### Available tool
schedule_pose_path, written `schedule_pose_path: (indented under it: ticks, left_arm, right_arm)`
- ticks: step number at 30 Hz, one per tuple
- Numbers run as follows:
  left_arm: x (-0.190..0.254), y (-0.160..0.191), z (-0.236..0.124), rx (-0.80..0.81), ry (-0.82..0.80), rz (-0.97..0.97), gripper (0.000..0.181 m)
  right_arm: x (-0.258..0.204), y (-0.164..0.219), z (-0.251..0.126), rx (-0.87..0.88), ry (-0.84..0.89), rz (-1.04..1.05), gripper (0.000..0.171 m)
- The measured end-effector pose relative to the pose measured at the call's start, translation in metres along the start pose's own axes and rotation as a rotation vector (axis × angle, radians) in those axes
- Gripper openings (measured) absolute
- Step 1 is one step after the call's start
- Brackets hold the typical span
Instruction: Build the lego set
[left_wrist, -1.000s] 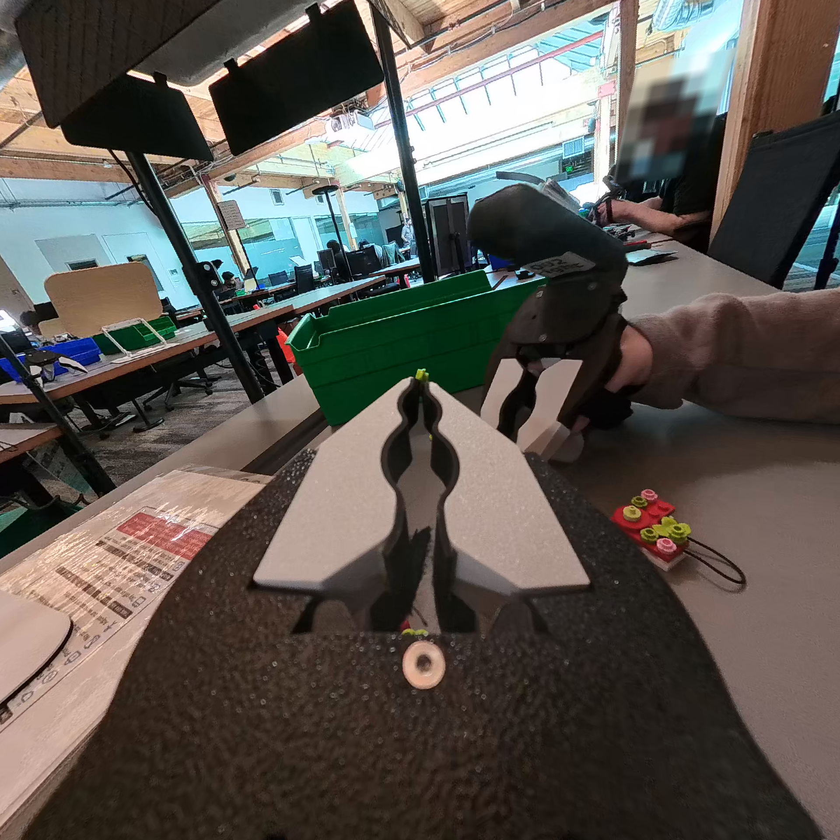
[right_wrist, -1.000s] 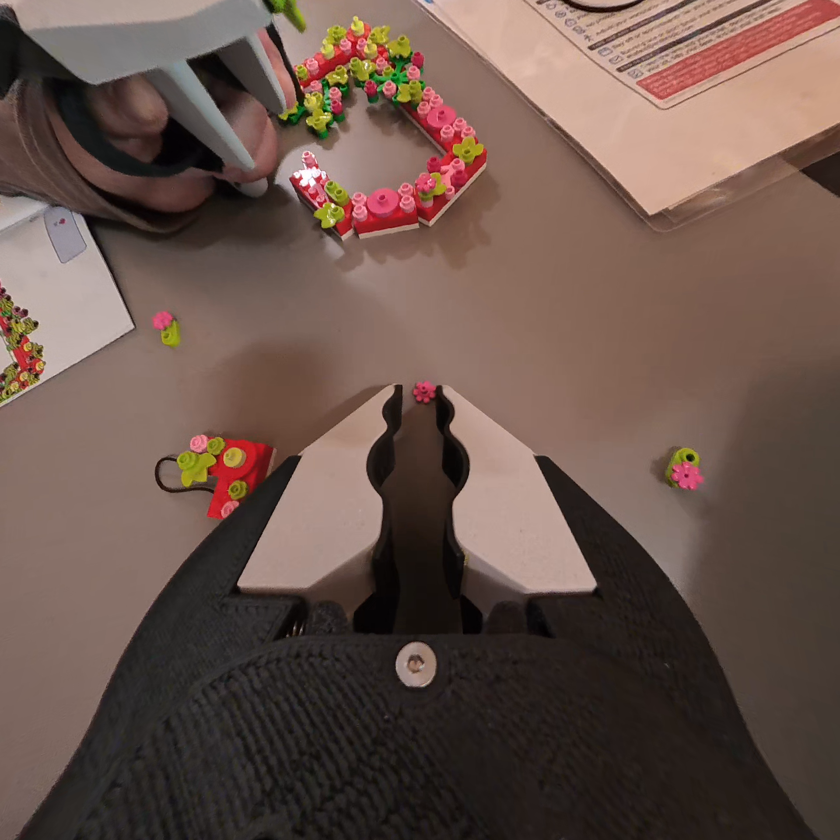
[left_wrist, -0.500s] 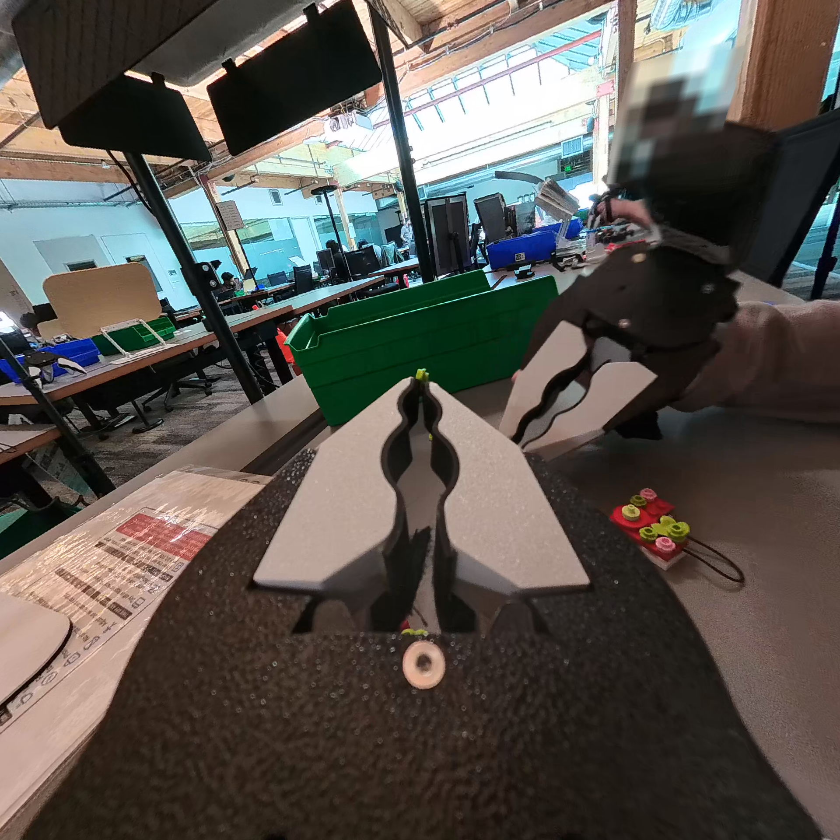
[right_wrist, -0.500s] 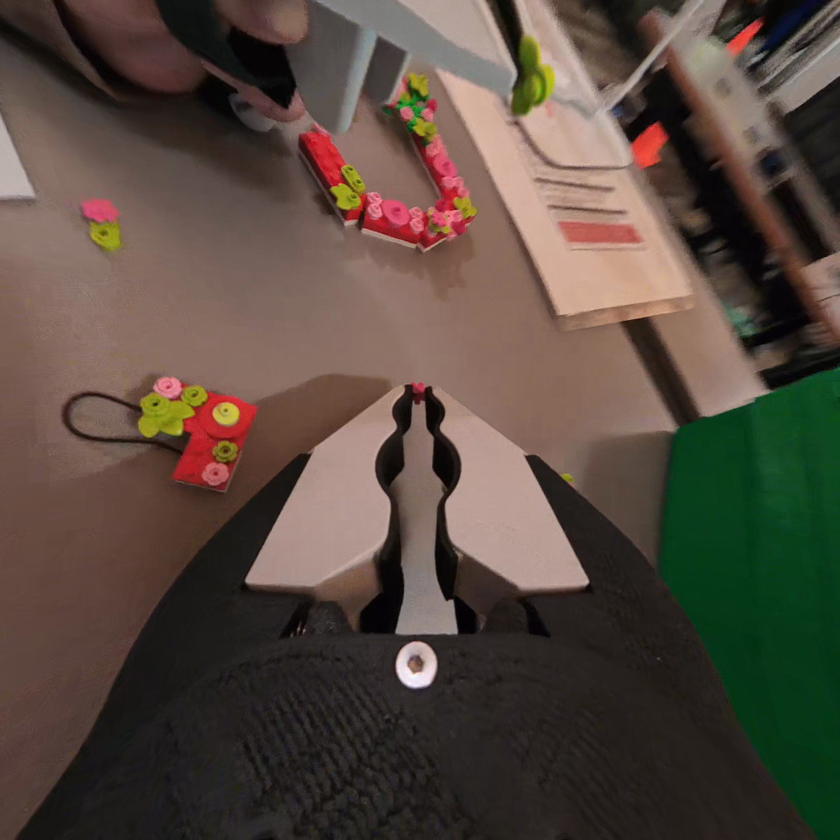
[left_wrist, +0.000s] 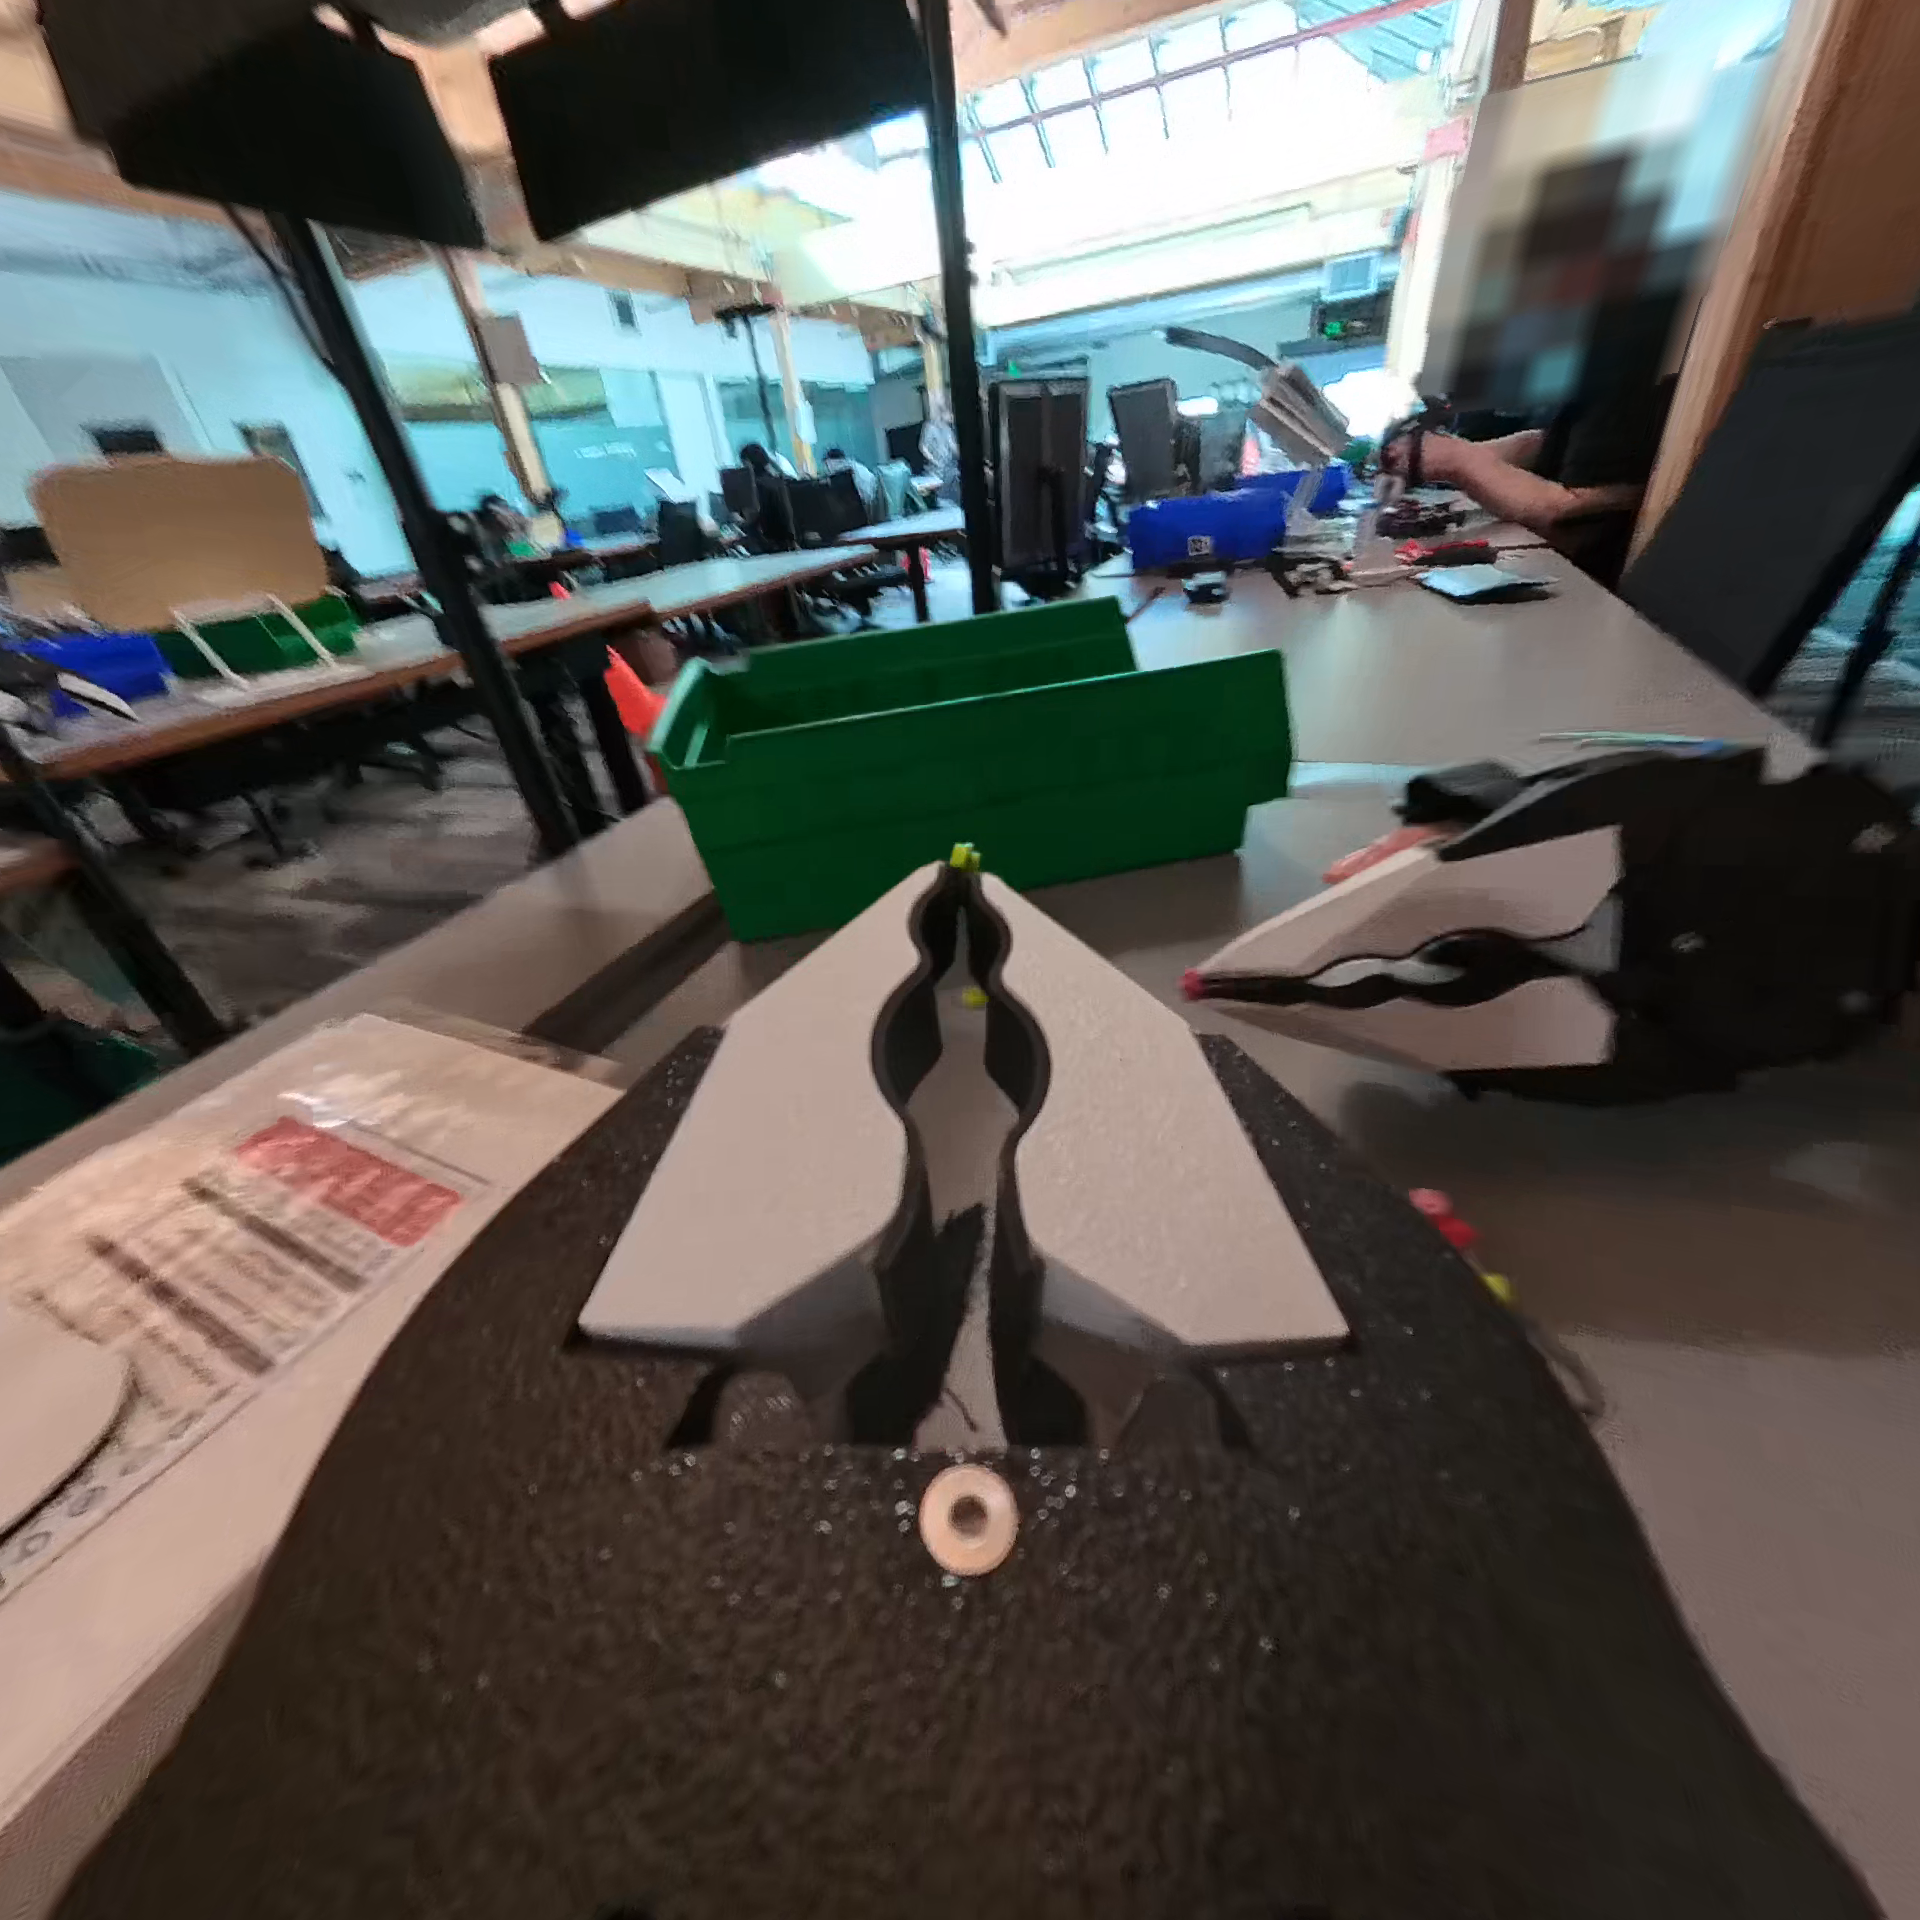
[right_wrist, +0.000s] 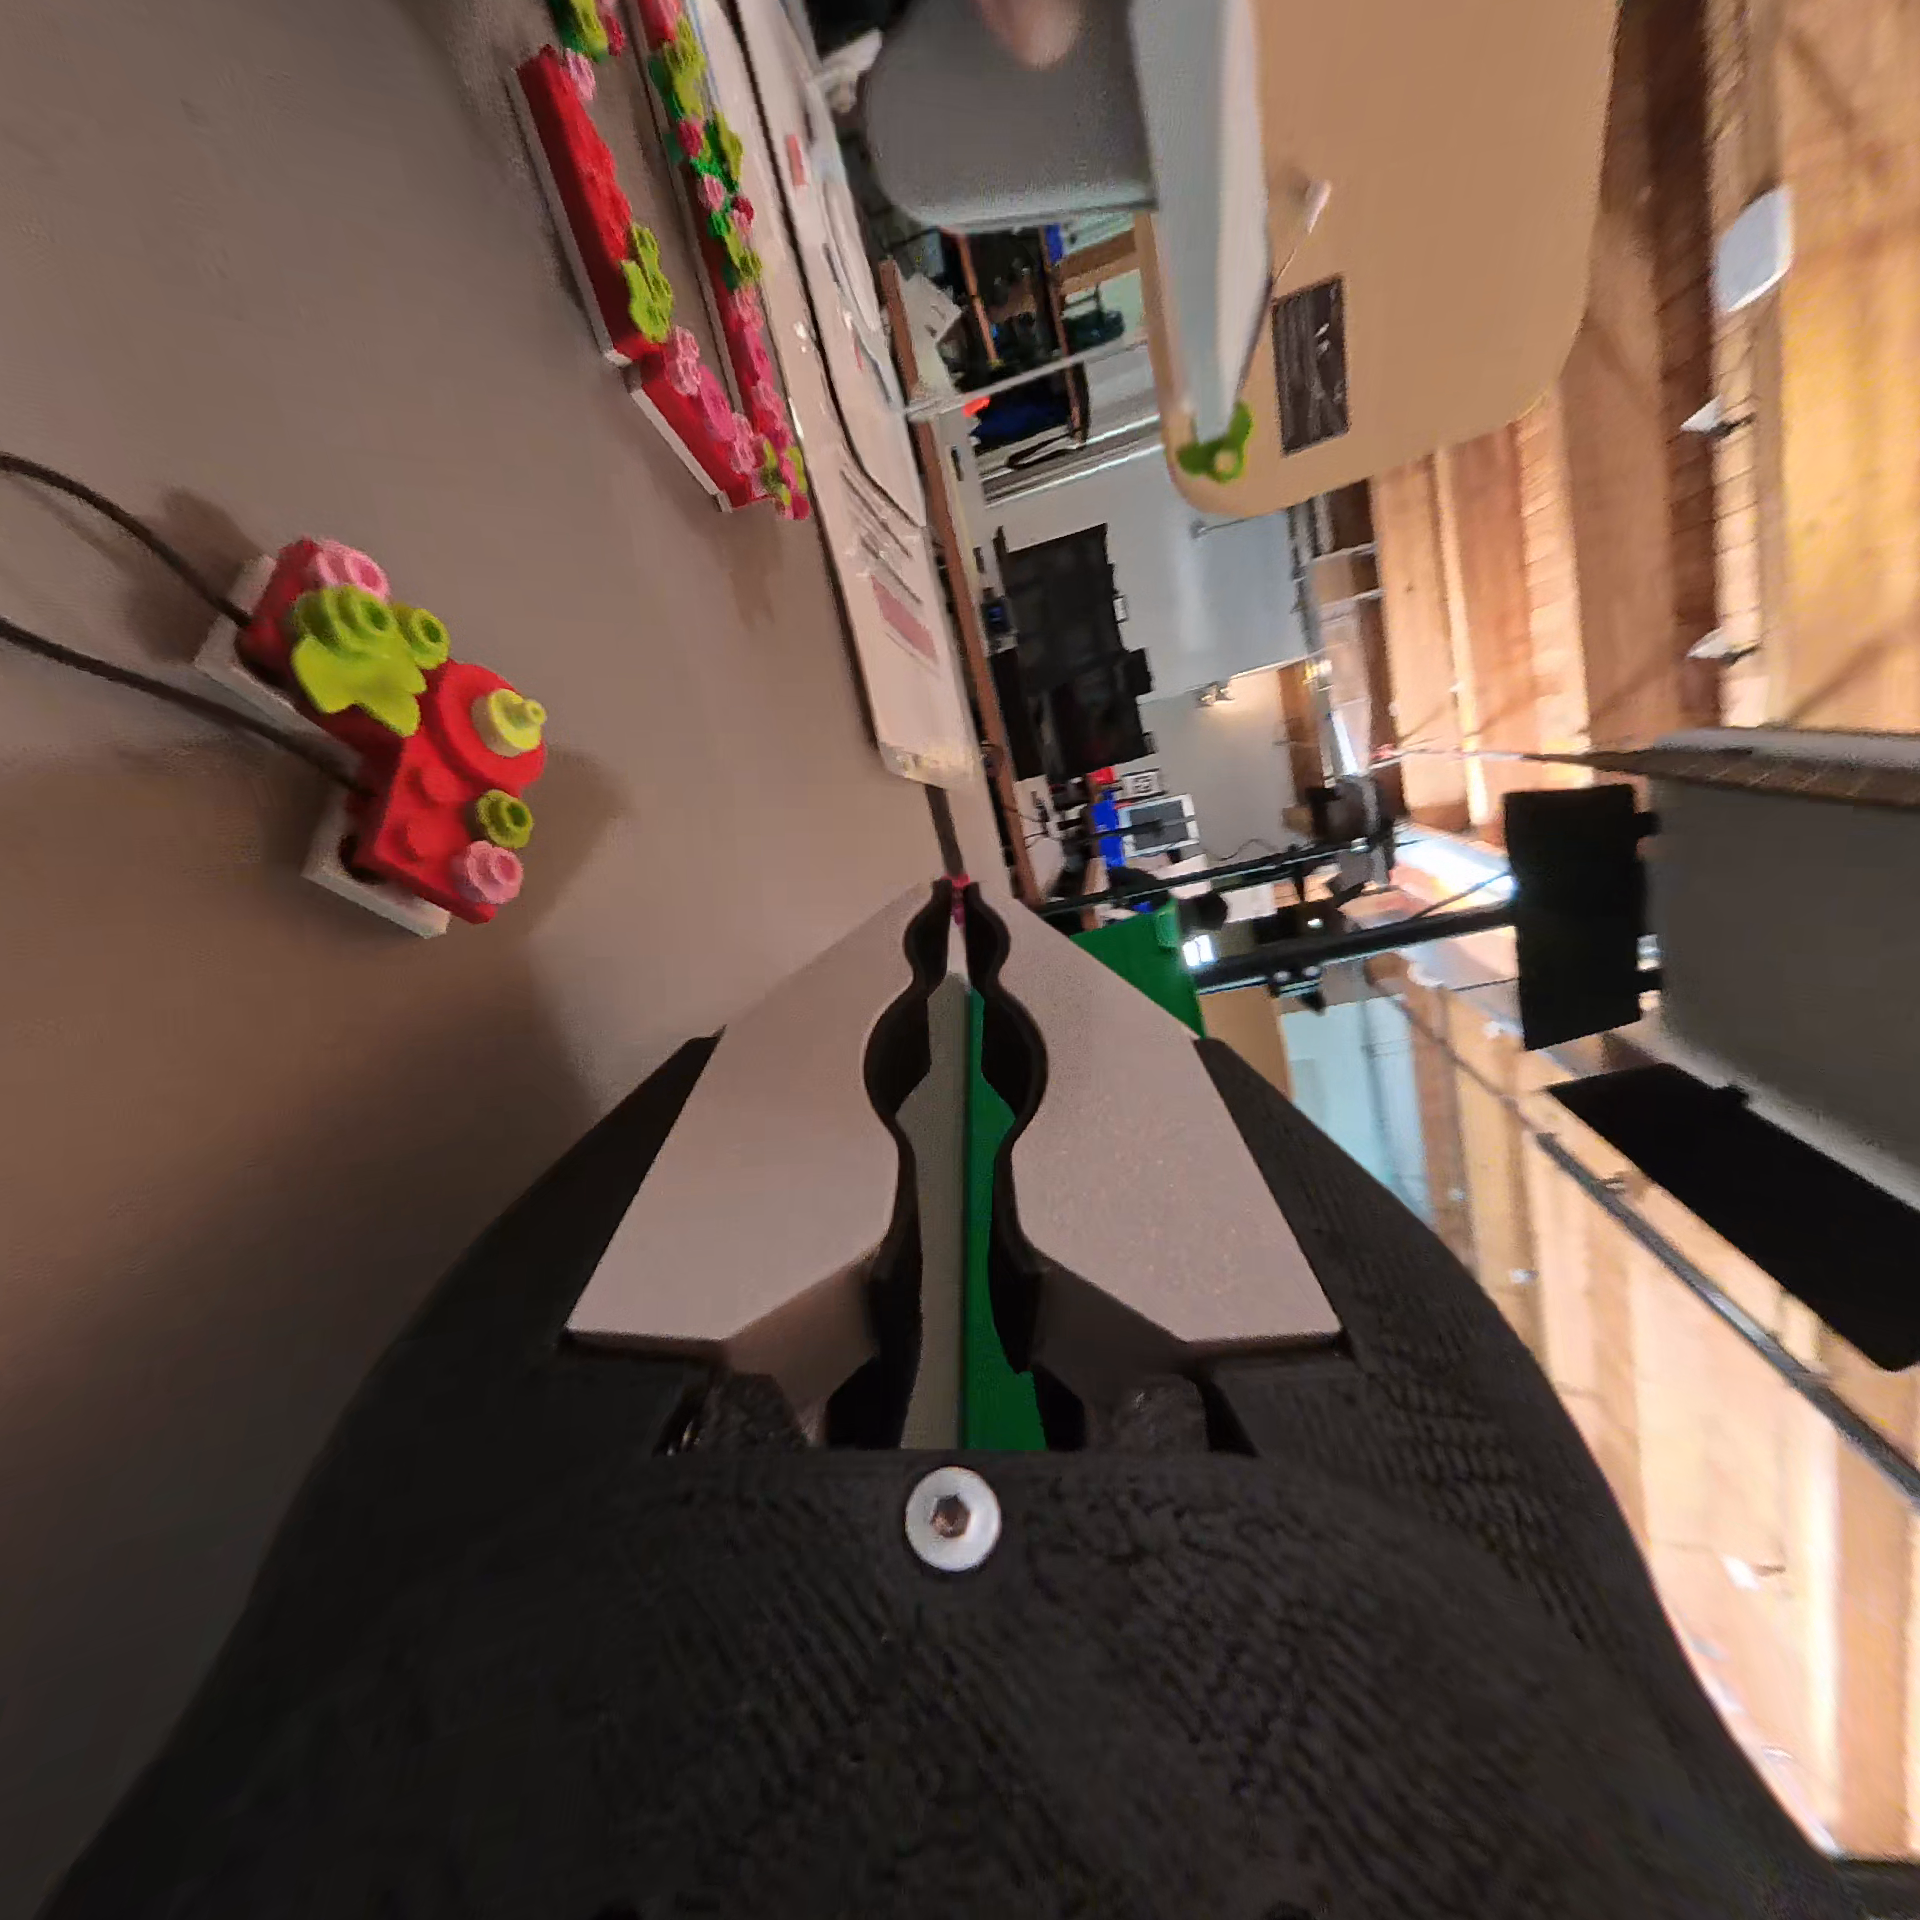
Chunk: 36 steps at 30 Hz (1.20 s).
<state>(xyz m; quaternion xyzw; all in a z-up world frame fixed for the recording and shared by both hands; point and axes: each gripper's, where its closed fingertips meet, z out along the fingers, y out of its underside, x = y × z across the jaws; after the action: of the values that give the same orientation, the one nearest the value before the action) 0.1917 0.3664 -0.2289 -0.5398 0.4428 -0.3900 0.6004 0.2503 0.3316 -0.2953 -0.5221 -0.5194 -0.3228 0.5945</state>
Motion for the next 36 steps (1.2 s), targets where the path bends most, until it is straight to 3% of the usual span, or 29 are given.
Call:
schedule_pose_path:
  ticks: [4,8,12,17,22,31,36]
  left_arm:
    - [0.028,-0.007,-0.003,-0.122,0.078,-0.23,0.0]
    - [0.065,0.007,-0.017,-0.245,0.156,-0.645,0.0]
    - [0.101,0.012,-0.037,-0.264,0.228,-0.976,0.0]
    - [0.14,0.024,-0.057,-0.325,0.339,-1.247,0.0]
    - [0.167,0.037,-0.067,-0.457,0.389,-1.282,0.0]
    - [0.192,0.068,-0.075,-0.717,0.496,-1.428,0.0]
    - [0.201,0.081,-0.076,-0.786,0.519,-1.439,0.0]
  right_arm:
    - [0.006,-0.008,-0.004,-0.006,0.078,-0.127,0.0]
    - [0.007,-0.021,-0.02,-0.005,0.121,-0.215,0.001]
    - [0.001,-0.041,-0.051,0.01,0.123,-0.236,0.0]
    - [-0.014,-0.064,-0.101,0.022,0.095,-0.333,0.001]
    - [-0.045,-0.079,-0.131,0.093,-0.112,-0.489,0.0]
    - [-0.08,-0.089,-0.149,0.215,-0.427,-0.692,0.0]
    - [-0.096,-0.082,-0.156,0.205,-0.62,-0.655,0.002]
